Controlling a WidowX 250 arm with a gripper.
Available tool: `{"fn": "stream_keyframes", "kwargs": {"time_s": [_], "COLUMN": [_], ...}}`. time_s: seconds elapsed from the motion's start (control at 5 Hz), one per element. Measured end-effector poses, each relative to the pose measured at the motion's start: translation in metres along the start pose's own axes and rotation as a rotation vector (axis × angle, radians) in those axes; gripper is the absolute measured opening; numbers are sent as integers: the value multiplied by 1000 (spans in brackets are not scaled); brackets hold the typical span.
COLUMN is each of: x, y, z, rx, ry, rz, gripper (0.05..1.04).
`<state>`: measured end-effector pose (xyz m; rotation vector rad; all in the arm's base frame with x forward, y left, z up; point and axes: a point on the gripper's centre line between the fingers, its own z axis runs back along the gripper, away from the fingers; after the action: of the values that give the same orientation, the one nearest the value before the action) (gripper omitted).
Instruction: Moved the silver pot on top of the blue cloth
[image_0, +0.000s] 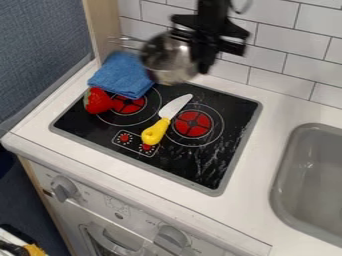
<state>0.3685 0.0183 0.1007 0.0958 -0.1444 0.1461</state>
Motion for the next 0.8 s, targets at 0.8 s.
{"fn": "stream_keyframes", "kwargs": {"time_s": [0.8], "x": [37], "y": [88], "z": [-53], "rx": [90], "ry": [70], "rz": [434], "gripper": [80]}}
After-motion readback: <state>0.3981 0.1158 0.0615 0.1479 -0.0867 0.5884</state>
